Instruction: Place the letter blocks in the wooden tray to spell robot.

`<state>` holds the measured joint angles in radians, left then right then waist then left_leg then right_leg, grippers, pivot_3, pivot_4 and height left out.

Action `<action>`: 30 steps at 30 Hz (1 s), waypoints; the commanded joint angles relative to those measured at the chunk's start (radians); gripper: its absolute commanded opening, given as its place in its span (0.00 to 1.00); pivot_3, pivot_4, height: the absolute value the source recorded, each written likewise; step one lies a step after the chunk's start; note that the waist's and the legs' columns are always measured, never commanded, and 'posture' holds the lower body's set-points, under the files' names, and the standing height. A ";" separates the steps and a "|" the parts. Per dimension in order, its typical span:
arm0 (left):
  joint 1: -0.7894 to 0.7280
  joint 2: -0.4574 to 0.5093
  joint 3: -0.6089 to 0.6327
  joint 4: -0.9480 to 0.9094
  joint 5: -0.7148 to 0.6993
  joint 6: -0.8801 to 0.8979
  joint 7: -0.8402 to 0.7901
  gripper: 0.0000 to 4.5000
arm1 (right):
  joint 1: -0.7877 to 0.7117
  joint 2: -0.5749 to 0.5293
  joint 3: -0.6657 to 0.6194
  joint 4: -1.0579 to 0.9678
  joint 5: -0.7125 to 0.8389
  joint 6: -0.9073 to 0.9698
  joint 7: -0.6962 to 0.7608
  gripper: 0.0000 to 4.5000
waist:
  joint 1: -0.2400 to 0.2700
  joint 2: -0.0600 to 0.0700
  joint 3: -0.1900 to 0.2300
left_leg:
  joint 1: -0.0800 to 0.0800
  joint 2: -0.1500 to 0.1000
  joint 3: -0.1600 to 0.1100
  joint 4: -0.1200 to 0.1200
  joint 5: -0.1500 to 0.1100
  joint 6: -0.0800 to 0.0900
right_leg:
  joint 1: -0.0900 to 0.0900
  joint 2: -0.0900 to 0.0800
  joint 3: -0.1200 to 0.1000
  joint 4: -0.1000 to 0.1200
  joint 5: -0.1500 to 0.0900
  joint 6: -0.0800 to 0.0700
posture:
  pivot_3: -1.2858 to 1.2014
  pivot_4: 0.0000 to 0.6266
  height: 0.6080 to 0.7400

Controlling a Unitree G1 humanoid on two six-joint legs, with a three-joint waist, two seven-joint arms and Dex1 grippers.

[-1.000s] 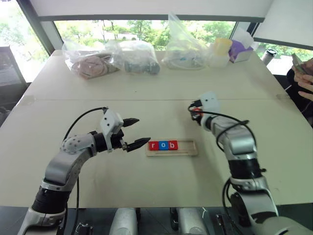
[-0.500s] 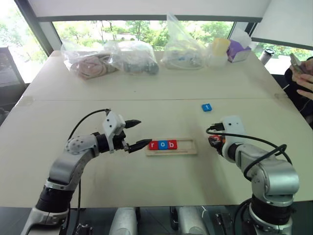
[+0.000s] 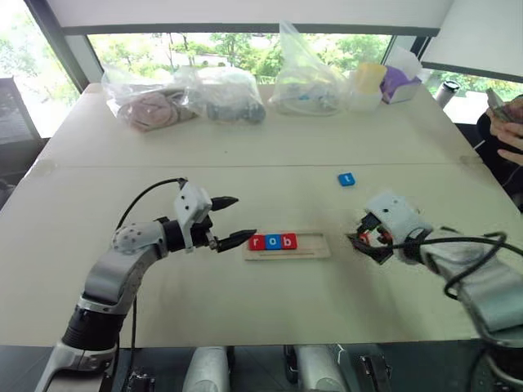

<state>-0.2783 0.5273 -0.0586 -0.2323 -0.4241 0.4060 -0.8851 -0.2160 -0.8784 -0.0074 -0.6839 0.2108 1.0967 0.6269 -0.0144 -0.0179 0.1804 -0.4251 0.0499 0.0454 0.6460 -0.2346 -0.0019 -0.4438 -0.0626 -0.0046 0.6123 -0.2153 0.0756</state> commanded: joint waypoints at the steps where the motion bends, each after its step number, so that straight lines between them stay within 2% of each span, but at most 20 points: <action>1: -0.013 -0.003 0.005 -0.021 -0.004 -0.008 0.004 1.00 | 0.028 -0.090 -0.035 0.080 0.050 -0.298 0.229 0.99 | 0.001 -0.001 0.001 | 0.000 0.000 0.000 0.000 0.000 0.000 | 0.000 0.001 0.000 0.000 0.000 0.000 | 0.52 0.24 1.00; 3: -0.019 -0.005 0.004 -0.017 -0.003 -0.008 0.005 1.00 | 0.071 -0.157 -0.035 0.176 0.030 -0.509 0.352 0.99 | 0.003 -0.002 0.001 | 0.000 0.000 0.000 0.000 0.000 0.000 | 0.000 0.001 0.000 0.000 0.000 0.000 | 0.52 0.24 1.00; 5: -0.024 -0.006 0.004 -0.015 -0.003 -0.006 0.006 1.00 | 0.083 -0.186 -0.025 0.275 0.019 -0.641 0.423 0.99 | 0.005 -0.002 0.001 | 0.000 0.000 -0.001 0.000 0.000 0.000 | 0.001 0.001 0.000 0.000 0.000 0.001 | 0.52 0.24 1.00; 11: -0.034 -0.008 0.003 0.003 0.002 -0.014 0.003 1.00 | -0.052 -0.131 0.023 0.614 0.024 -0.865 0.563 0.99 | 0.000 -0.003 0.002 | 0.001 0.000 0.001 0.003 0.000 0.000 | 0.001 0.001 0.001 0.001 0.000 0.000 | 0.52 0.24 1.00; 18: -0.025 -0.007 0.004 -0.002 0.005 -0.021 0.005 1.00 | -0.216 -0.088 0.105 0.896 -0.004 -0.914 0.706 0.99 | 0.003 -0.002 0.002 | 0.001 0.000 0.000 0.002 0.000 0.000 | 0.002 0.001 0.001 0.002 0.002 -0.003 | 0.52 0.24 1.00; 22: -0.023 -0.004 0.007 -0.012 0.004 -0.017 0.010 1.00 | -0.272 -0.059 0.139 1.008 -0.038 -0.956 0.736 0.99 | 0.004 -0.002 0.002 | 0.001 0.000 0.000 0.002 0.000 0.000 | 0.002 0.001 0.001 0.002 0.002 -0.002 | 0.52 0.24 1.00; 30: -0.009 0.009 0.017 -0.009 0.003 -0.027 0.011 1.00 | -0.281 -0.047 0.175 1.106 -0.103 -1.047 0.769 0.99 | 0.004 -0.002 0.002 | 0.002 0.000 0.001 0.003 0.000 0.000 | 0.002 0.001 0.001 0.003 0.003 -0.001 | 0.52 0.24 1.00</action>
<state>-0.2866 0.5317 -0.0617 -0.2120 -0.4217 0.4037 -0.8723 -0.4942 -0.9213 0.1695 0.4098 0.1270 0.0723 1.3923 -0.0105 -0.0200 0.1821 -0.4233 0.0498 0.0460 0.6491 -0.2343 -0.0015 -0.4414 -0.0613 -0.0035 0.6154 -0.2120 0.0744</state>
